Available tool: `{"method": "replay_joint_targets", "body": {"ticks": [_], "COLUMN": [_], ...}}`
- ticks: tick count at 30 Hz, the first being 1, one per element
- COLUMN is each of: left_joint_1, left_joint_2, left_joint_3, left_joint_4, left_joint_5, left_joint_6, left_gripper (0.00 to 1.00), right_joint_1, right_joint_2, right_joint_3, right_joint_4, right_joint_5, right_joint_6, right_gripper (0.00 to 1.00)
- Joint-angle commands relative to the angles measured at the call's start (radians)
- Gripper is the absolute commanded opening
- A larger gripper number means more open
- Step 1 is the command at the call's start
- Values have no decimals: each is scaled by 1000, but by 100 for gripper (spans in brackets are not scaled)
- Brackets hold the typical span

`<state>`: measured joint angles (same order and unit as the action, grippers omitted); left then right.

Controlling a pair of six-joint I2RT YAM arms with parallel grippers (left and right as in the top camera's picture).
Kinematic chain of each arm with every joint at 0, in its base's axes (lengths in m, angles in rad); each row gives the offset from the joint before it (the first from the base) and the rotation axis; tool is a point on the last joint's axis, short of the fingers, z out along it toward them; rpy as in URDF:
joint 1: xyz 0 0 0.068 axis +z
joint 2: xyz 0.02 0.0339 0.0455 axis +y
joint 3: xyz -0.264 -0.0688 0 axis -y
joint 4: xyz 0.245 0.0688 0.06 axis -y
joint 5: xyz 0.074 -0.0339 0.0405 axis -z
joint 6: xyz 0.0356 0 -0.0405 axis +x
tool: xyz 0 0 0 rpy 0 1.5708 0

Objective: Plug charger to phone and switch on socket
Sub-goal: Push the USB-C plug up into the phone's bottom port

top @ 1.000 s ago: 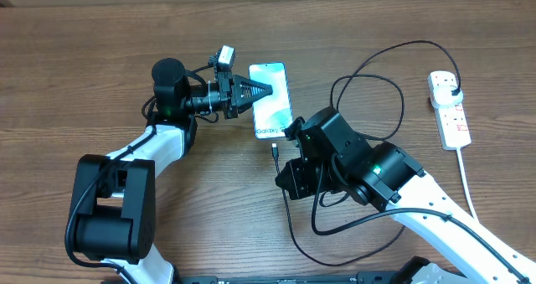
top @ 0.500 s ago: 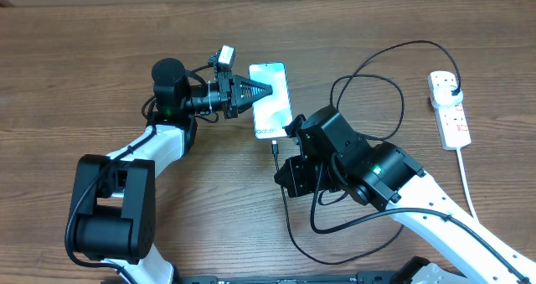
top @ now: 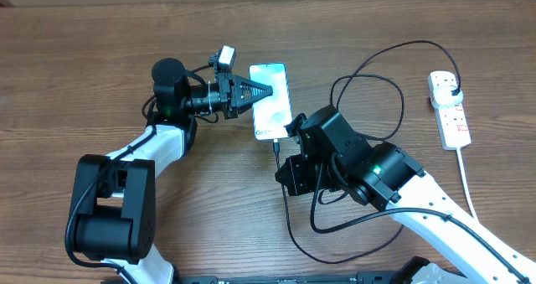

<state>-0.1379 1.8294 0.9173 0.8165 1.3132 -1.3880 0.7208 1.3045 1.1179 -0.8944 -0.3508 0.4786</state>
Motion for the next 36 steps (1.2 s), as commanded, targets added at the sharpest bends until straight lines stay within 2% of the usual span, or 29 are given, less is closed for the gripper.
{"method": "replay_joint_targets", "body": {"ticks": [1, 22, 36], "left_joint_1": [-1, -1, -7], "left_joint_2": [1, 1, 1], "left_joint_3": [32, 32, 32], "left_joint_4": [10, 10, 10], "left_joint_5": [36, 68, 87], "left_joint_6": [18, -14, 47], "left_gripper": [4, 4, 4], "right_joint_1": [3, 3, 3], "right_joint_2": [-2, 33, 33], "right_joint_3": [-6, -6, -6], "right_joint_4": [11, 19, 39], "right_joint_5": [27, 82, 96], "right_joint_6": [5, -15, -64], "right_gripper": [4, 4, 4]}}
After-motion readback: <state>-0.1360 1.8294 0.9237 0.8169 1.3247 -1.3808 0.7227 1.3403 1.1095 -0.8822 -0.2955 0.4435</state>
